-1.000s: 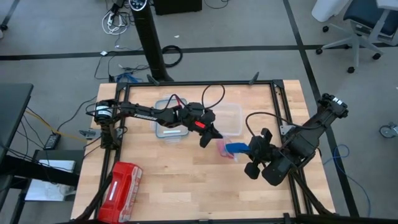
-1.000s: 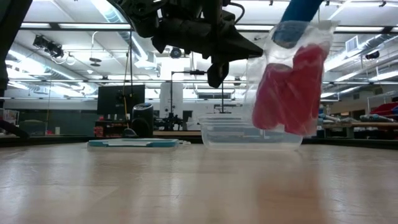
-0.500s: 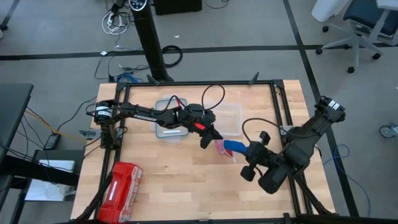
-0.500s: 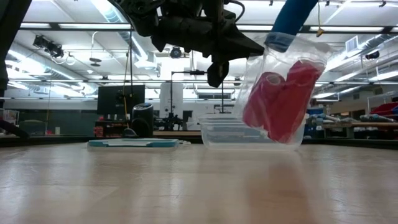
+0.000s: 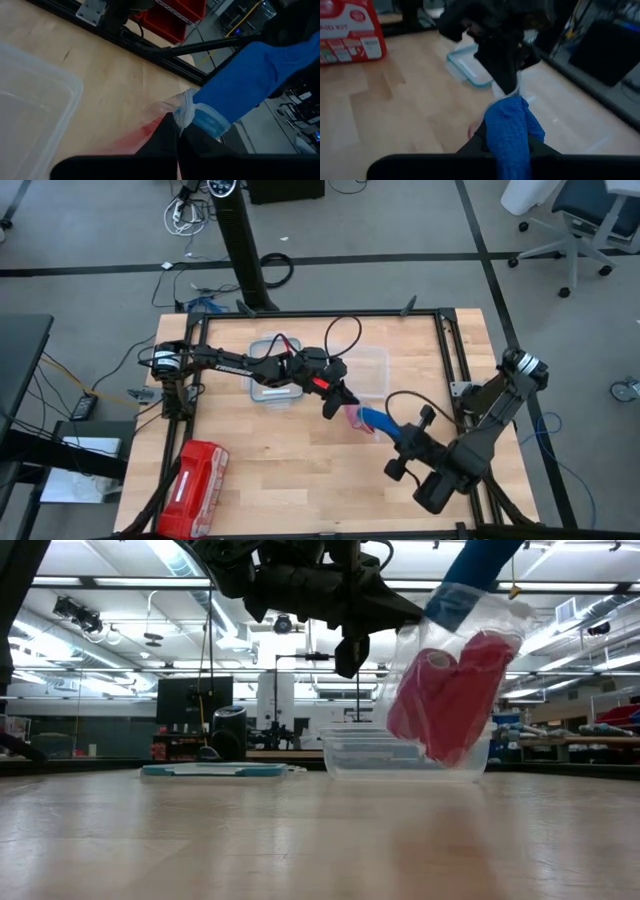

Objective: Roll bandage
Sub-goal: Put the blue bandage into the transparent zip bag

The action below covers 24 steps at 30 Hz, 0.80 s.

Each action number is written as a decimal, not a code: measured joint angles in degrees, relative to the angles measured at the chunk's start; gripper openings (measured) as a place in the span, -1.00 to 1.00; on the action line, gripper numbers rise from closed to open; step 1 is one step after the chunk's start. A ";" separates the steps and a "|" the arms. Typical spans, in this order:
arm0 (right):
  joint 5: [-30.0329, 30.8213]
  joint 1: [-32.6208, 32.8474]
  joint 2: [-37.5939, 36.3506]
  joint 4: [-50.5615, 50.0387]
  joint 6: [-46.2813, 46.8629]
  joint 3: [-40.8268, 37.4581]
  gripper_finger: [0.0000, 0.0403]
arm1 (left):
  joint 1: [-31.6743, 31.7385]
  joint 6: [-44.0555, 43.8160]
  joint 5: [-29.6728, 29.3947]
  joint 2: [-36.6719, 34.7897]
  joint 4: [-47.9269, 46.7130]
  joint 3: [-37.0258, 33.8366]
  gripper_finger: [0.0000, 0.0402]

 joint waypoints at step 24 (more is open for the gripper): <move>7.39 -1.95 11.51 -3.84 9.55 -0.24 -1.00 | 0.00 1.45 1.00 0.00 -2.68 -0.02 -1.00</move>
